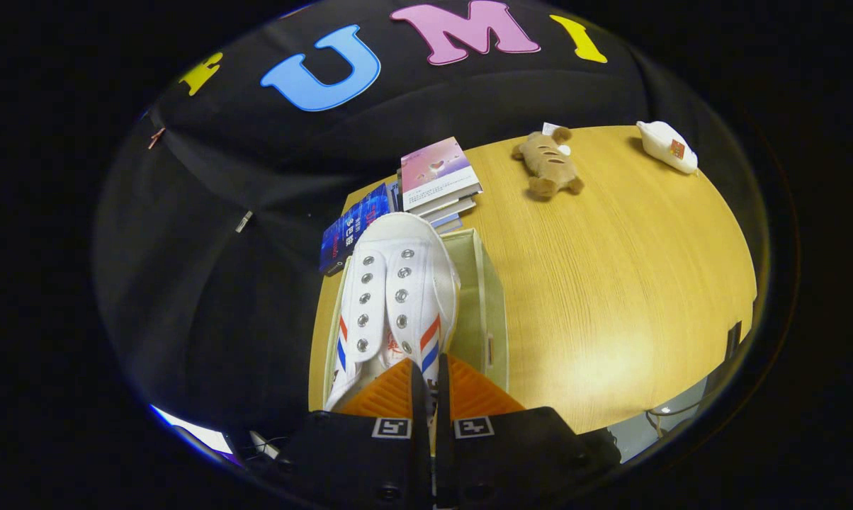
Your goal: Open the storage box then place both shoes into the box .Put the left shoe in first, then the right shoe, with the right side of both shoes facing outward in a uniform manner.
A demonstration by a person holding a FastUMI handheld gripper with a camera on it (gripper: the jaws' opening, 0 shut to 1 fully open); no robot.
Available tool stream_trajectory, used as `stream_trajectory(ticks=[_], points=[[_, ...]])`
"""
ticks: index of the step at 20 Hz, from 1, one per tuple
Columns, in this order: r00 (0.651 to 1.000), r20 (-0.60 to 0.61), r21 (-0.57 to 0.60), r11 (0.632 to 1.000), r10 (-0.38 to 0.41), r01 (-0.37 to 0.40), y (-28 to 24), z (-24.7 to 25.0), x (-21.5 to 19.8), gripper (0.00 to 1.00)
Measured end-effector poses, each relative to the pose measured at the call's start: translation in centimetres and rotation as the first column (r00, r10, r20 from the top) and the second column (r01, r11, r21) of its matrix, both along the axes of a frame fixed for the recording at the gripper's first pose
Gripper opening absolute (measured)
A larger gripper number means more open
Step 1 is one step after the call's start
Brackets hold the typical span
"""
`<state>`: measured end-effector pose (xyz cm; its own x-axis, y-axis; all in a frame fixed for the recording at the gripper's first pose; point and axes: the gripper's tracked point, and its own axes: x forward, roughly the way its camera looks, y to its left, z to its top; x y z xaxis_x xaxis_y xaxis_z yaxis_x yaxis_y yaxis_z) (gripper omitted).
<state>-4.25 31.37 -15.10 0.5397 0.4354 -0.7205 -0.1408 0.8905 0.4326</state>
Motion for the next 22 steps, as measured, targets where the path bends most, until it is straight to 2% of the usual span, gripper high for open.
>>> stream_trajectory(ticks=[6,7,8,9,11,13,14,18,22], points=[[1.0,0.002,-0.089,0.996,0.01,-0.01,0.3,-1.8,-0.5,0.07],[1.0,0.013,-0.099,0.995,0.026,-0.024,0.5,-1.7,-0.5,0.1],[0.999,0.024,-0.097,0.994,0.043,-0.04,0.9,-1.5,-0.5,0.15],[0.997,0.045,-0.074,0.996,0.057,-0.053,1.5,-0.7,-0.7,0.34],[0.991,0.109,-0.052,0.996,0.072,-0.066,2.1,1.1,0.0,0.52],[0.982,0.158,-0.087,0.992,0.104,-0.091,1.3,1.7,0.3,0.84],[0.976,0.183,-0.106,0.989,0.119,-0.101,0.9,2.4,0.4,0.9],[0.956,0.266,-0.12,0.988,0.126,-0.097,-1.2,4.9,0.8,0.98],[0.915,0.393,-0.143,0.989,0.094,-0.041,-6.1,8.4,2.6,0.99]])
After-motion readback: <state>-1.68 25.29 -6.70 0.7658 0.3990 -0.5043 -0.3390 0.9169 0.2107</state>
